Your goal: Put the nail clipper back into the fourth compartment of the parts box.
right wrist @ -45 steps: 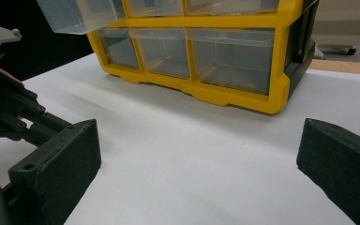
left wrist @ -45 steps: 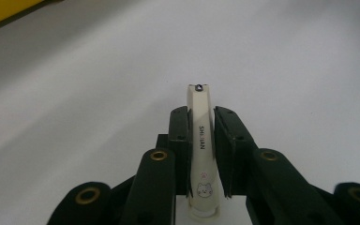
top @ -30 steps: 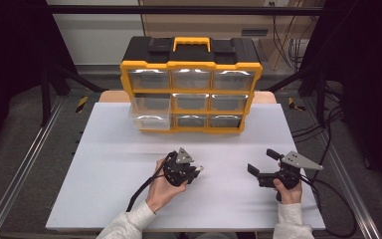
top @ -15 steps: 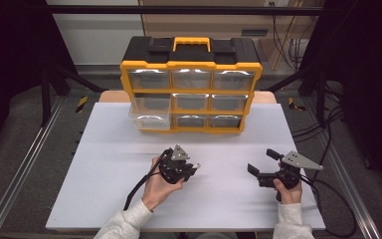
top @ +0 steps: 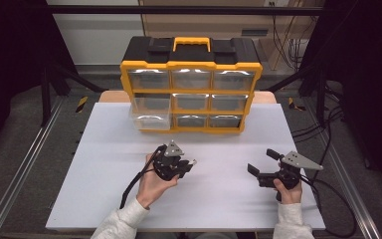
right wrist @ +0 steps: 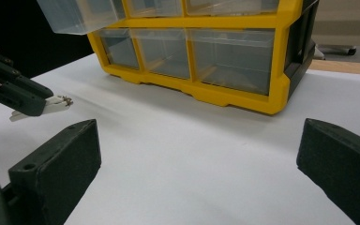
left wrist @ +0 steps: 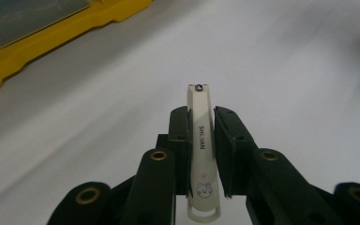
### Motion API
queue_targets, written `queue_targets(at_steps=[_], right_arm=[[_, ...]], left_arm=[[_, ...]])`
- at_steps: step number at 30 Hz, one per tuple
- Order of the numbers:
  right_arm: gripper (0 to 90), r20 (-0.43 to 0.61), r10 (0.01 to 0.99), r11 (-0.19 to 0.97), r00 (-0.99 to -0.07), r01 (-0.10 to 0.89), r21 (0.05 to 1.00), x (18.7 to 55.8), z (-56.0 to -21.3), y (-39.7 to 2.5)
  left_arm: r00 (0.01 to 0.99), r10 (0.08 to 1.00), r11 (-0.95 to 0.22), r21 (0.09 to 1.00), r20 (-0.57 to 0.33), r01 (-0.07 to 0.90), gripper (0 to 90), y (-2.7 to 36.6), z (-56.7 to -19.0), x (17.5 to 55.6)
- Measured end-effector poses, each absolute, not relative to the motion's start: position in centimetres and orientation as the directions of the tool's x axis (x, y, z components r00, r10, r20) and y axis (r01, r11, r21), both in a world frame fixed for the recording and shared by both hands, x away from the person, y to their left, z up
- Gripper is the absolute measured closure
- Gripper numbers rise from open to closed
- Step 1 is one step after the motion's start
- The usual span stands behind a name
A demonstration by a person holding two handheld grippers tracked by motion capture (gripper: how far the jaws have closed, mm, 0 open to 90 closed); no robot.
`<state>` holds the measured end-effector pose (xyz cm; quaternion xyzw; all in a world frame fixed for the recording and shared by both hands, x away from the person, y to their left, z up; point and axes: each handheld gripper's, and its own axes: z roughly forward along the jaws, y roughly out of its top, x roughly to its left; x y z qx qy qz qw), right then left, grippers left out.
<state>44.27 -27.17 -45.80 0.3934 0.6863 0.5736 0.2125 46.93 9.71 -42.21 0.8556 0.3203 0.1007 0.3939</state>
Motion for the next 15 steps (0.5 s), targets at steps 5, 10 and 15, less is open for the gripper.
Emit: queue_targets(at_steps=[5,10,15], right_arm=[[0.3,0.16,0.784,0.032,-0.6,0.296,0.955,44.3,-45.8,-27.2],[0.3,0.159,0.784,0.033,-0.601,0.296,0.955,44.3,-45.8,-27.2],[0.2,0.16,0.784,0.033,-0.6,0.297,0.954,44.3,-45.8,-27.2]], left_arm=[[0.773,0.629,-0.481,0.74,-0.082,0.47,76.2,10.0,-41.8,47.0],[0.772,0.631,-0.481,0.742,-0.078,0.468,76.3,10.3,-41.5,47.0],[0.77,0.633,-0.476,0.746,-0.076,0.465,76.2,10.8,-41.0,47.0]])
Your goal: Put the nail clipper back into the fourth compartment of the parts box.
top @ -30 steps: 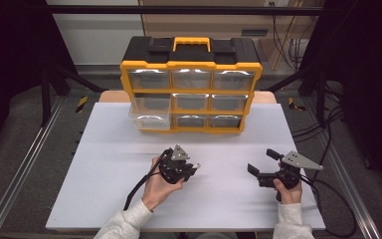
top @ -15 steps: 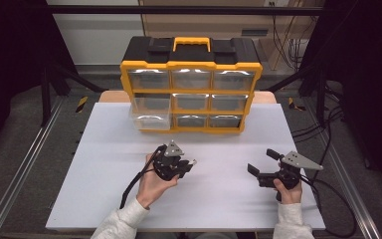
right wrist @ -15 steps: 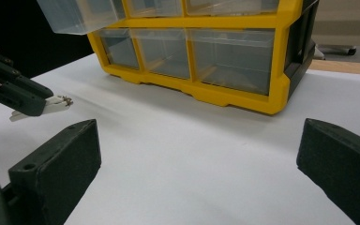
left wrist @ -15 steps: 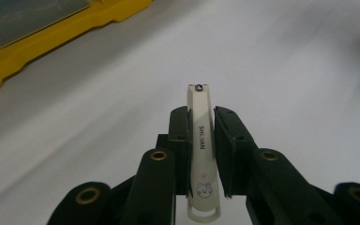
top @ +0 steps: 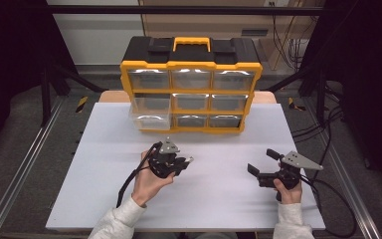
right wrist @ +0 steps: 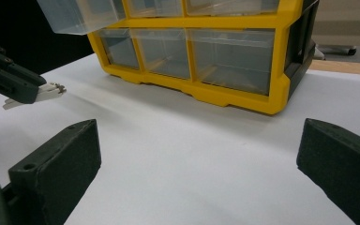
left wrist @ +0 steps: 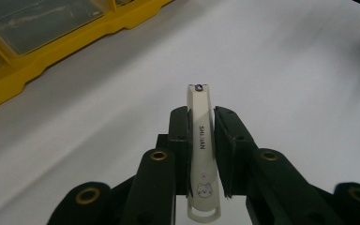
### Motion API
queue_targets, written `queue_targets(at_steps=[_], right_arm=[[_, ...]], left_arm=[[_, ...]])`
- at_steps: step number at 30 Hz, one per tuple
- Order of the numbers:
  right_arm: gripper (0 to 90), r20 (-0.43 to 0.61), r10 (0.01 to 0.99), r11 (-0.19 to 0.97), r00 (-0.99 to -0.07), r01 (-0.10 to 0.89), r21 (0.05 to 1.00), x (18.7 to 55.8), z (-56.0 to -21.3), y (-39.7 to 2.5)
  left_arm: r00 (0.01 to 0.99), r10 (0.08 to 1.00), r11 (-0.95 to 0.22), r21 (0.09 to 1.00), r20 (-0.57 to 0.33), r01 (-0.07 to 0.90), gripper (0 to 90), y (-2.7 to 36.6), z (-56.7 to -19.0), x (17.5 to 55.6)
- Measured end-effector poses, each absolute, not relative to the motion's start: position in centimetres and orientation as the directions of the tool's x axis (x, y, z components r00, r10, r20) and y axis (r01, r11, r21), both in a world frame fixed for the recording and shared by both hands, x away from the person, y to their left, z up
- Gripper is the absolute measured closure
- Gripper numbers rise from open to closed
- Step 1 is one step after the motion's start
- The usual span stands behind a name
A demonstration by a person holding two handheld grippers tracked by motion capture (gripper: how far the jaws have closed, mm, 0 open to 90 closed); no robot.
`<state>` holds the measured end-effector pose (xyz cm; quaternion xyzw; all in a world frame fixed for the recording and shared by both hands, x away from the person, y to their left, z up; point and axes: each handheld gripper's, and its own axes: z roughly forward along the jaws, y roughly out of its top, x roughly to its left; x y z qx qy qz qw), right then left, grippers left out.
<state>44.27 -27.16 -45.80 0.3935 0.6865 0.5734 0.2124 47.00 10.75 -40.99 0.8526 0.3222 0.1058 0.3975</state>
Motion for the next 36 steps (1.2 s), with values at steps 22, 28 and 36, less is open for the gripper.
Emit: queue_targets(at_steps=[22,28,36], right_arm=[[0.3,0.159,0.784,0.034,-0.6,0.298,0.954,44.3,-45.8,-27.1],[0.3,0.16,0.784,0.034,-0.6,0.298,0.954,44.3,-45.8,-27.1],[0.3,0.159,0.785,0.034,-0.599,0.298,0.954,44.3,-45.8,-27.1]], left_arm=[[0.753,0.655,-0.458,0.758,-0.067,0.465,76.3,12.8,-39.1,47.3],[0.749,0.659,-0.453,0.758,-0.07,0.47,76.3,13.2,-38.9,47.4],[0.746,0.662,-0.452,0.757,-0.068,0.471,76.2,13.7,-38.5,47.5]])
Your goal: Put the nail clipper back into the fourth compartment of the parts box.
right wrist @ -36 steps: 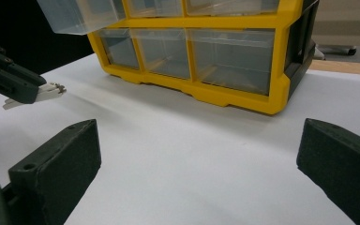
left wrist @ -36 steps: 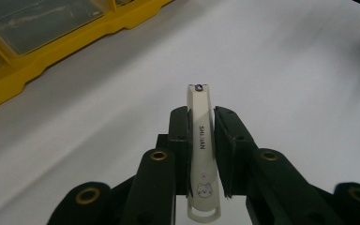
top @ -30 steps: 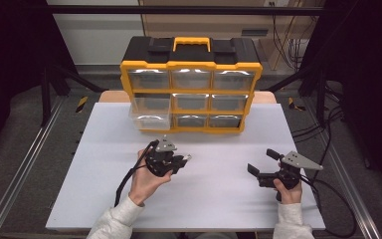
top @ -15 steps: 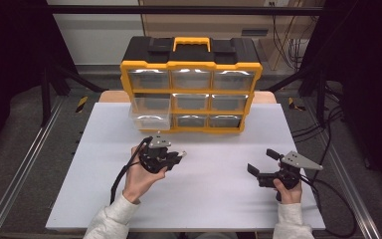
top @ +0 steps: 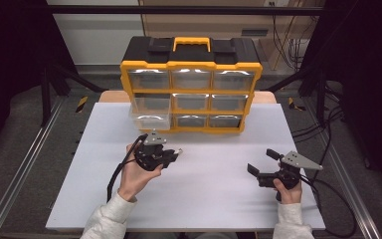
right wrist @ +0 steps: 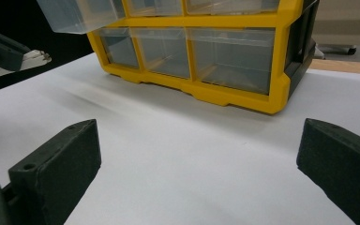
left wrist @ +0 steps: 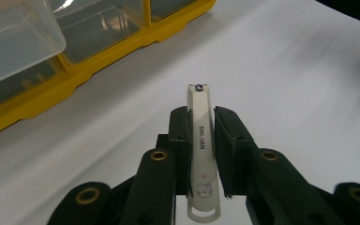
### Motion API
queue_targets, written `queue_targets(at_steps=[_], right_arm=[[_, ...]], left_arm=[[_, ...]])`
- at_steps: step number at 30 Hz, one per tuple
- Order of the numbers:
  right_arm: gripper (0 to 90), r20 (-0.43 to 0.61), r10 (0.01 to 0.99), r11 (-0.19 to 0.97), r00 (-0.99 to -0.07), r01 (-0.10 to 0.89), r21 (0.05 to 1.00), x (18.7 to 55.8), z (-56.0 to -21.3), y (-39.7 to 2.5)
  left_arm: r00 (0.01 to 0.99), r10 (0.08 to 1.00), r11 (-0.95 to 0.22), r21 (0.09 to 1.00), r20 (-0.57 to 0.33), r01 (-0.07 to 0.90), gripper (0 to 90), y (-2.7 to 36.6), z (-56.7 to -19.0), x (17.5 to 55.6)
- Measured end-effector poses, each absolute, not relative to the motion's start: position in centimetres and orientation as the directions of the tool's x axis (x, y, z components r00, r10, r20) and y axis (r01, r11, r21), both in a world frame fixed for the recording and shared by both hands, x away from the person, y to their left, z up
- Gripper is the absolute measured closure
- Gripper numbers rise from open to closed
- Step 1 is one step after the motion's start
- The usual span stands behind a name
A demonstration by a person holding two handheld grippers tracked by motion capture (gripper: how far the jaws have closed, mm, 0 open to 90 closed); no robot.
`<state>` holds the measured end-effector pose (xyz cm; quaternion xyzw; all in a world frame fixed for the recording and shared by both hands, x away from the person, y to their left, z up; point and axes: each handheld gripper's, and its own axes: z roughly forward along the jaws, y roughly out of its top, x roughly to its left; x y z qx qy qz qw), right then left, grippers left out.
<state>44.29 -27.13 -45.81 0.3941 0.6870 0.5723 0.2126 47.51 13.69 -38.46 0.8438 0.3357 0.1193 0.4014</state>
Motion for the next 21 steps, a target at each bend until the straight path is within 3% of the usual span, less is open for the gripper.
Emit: queue_targets(at_steps=[21], right_arm=[[0.3,0.157,0.784,0.039,-0.6,0.3,0.953,44.3,-45.9,-27.1]], left_arm=[[0.736,0.672,-0.423,0.771,-0.085,0.476,76.3,15.4,-37.0,47.6]])
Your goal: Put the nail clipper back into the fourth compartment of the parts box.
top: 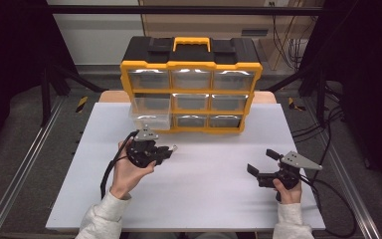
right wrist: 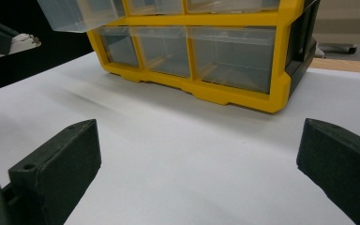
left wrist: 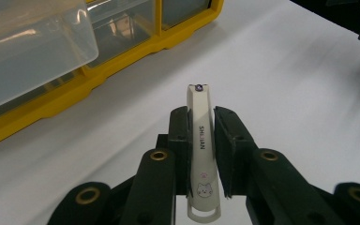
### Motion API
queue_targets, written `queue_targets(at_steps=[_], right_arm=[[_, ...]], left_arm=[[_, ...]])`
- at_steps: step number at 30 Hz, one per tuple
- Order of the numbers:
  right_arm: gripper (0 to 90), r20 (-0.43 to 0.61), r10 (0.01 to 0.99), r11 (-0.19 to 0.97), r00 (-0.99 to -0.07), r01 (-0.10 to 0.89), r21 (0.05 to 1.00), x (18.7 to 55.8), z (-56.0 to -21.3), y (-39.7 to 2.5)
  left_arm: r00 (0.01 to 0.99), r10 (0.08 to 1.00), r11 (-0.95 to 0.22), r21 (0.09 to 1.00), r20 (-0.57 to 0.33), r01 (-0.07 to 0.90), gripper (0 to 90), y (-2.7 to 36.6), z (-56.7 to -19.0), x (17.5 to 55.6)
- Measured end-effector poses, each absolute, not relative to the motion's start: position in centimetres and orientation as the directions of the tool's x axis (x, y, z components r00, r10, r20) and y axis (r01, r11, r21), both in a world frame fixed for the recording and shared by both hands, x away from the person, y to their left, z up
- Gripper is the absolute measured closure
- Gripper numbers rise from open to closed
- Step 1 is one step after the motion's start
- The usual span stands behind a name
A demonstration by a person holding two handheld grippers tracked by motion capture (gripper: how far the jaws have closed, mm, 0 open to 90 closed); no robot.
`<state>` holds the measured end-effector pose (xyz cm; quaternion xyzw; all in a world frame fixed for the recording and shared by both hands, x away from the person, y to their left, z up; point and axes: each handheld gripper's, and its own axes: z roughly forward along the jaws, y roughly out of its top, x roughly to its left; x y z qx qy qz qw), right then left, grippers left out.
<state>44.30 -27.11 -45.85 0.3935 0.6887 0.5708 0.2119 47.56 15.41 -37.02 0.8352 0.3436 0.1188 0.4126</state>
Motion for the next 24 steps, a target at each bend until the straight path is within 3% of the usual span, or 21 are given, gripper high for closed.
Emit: queue_targets(at_steps=[24], right_arm=[[0.2,0.154,0.785,0.043,-0.601,0.301,0.953,44.3,-45.9,-27.1]], left_arm=[[0.732,0.675,-0.402,0.787,-0.089,0.467,76.2,16.9,-35.1,47.2]])
